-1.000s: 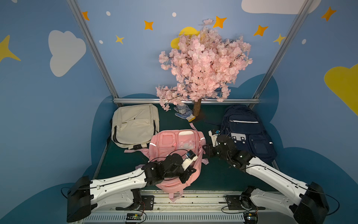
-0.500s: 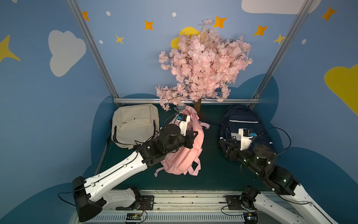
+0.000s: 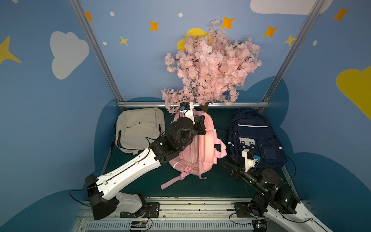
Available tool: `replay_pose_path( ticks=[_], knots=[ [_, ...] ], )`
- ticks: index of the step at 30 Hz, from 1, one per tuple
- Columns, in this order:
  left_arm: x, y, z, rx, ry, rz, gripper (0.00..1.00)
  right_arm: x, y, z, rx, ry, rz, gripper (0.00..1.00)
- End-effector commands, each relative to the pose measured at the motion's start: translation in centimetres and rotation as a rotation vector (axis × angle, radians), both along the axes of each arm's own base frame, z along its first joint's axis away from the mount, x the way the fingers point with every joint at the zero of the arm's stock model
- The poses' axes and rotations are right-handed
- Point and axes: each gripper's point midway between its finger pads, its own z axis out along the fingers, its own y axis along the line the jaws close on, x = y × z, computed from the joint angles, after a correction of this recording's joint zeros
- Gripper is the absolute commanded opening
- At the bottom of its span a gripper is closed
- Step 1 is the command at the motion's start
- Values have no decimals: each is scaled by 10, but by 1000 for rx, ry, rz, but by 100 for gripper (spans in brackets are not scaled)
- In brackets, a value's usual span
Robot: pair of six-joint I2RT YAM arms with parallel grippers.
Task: Zip up the backpack
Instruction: Pick up the backpack from the center of the board.
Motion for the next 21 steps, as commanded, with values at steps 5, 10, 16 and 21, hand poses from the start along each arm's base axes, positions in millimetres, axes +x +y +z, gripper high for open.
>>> replay_pose_path(
  ticks=[5, 10, 16, 21],
  knots=[
    [25, 32, 86, -173, -194, 189, 2, -30, 33, 13, 108, -122, 205, 82],
    [30, 32, 88, -191, -190, 200, 3, -29, 46, 8, 100, -153, 206, 82],
    [31, 32, 84, -215, -176, 204, 2, -6, 62, 3, 148, -184, 98, 84],
    [31, 30, 77, -218, -158, 197, 3, 20, 72, -1, 132, -200, -19, 81]
  ],
)
